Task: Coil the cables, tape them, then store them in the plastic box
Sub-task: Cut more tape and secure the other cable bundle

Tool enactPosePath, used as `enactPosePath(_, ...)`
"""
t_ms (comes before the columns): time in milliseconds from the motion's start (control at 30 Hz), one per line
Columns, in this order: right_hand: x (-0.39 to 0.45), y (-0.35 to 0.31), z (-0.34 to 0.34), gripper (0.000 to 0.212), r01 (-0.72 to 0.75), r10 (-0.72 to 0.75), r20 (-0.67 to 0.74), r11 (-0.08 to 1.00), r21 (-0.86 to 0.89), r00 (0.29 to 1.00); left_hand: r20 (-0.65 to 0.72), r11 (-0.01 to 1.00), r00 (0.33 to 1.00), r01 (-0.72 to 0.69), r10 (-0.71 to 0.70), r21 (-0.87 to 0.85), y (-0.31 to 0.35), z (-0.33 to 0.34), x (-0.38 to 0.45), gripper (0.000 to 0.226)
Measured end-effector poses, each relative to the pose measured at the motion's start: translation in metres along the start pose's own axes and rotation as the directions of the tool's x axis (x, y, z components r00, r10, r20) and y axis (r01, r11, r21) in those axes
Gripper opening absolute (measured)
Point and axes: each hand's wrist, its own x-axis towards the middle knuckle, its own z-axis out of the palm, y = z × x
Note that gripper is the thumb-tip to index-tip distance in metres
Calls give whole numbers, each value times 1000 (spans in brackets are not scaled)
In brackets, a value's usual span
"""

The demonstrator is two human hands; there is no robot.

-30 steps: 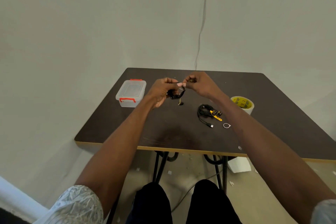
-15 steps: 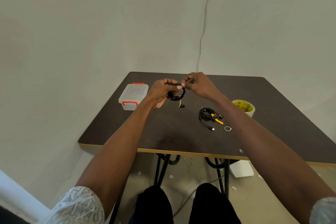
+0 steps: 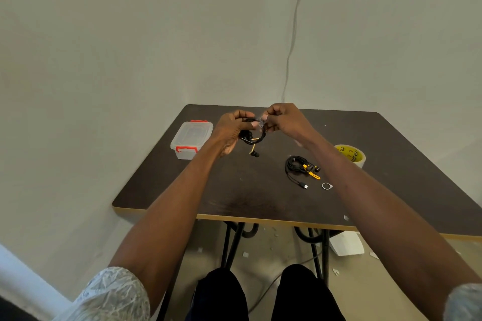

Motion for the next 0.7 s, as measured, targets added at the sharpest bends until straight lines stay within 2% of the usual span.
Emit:
enactPosePath(133,-1,-3,1,10,-124,118,40,969,214,992,13,999,999,-41,41,-10,2,1,0,23)
enactPosePath(300,-2,-11,2,9,-342,320,129,819,460,939,25,996,996,-84,85,-18,3,3,0,25)
enactPosePath(467,-3,-12,1,3,-414,380,177,749,518,908,111,992,988,-115,108,55,5,0,-2,34)
enactPosePath(700,5,-10,0,4,-424,415,143,737,526,899,163,914,976,-196,145,356,12,-3,-1,24)
